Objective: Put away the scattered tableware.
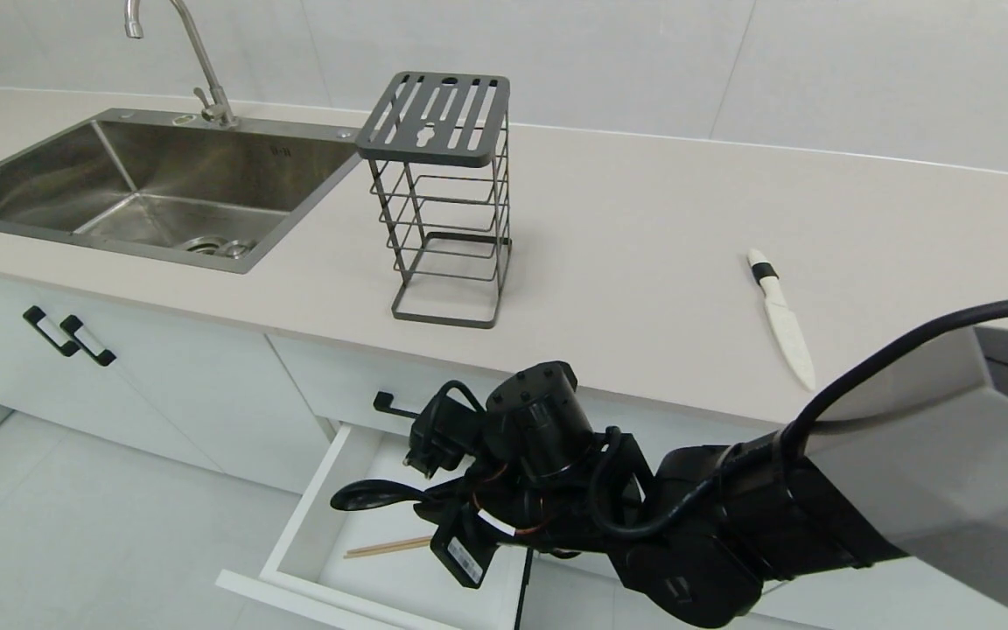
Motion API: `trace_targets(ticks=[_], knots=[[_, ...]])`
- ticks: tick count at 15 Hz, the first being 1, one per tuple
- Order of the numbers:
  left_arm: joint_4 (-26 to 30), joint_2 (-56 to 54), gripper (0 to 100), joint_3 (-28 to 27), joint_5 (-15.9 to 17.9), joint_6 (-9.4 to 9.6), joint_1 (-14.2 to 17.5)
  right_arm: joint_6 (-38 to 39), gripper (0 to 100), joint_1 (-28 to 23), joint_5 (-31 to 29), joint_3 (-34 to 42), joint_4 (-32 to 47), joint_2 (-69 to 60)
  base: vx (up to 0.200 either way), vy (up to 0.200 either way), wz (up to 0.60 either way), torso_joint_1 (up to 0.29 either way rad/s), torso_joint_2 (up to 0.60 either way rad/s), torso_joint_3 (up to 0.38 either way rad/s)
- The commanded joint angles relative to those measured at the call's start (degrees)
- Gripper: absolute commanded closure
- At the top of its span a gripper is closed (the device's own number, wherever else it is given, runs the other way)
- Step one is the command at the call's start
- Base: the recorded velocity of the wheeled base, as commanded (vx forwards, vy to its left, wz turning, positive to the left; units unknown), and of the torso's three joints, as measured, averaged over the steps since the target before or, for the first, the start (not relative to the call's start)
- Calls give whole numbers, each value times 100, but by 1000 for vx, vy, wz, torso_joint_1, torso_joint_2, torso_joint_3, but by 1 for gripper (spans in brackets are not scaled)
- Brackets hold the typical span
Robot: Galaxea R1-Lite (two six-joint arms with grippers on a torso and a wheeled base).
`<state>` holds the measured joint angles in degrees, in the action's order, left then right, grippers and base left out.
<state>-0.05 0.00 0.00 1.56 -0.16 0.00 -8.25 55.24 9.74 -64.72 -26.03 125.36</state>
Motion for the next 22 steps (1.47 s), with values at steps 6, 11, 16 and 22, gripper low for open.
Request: trace_targets(ticks=[6, 11, 16, 22], knots=[[-4, 9, 0, 0, 2, -2, 0, 25, 100, 5, 204, -6, 1, -55, 0, 0, 0, -174, 345, 166], [-4, 9, 0, 0, 2, -2, 0, 25, 100, 22, 204, 12, 1, -125, 0, 0, 0, -252, 484, 230], [-4, 9, 0, 0, 2, -2, 0, 17, 100, 49, 204, -322, 107, -38, 0, 0, 0, -143, 282, 139], [-4, 9, 0, 0, 2, -2, 0, -168, 100, 145, 204, -401, 159, 191, 0, 0, 0, 0, 0, 0]])
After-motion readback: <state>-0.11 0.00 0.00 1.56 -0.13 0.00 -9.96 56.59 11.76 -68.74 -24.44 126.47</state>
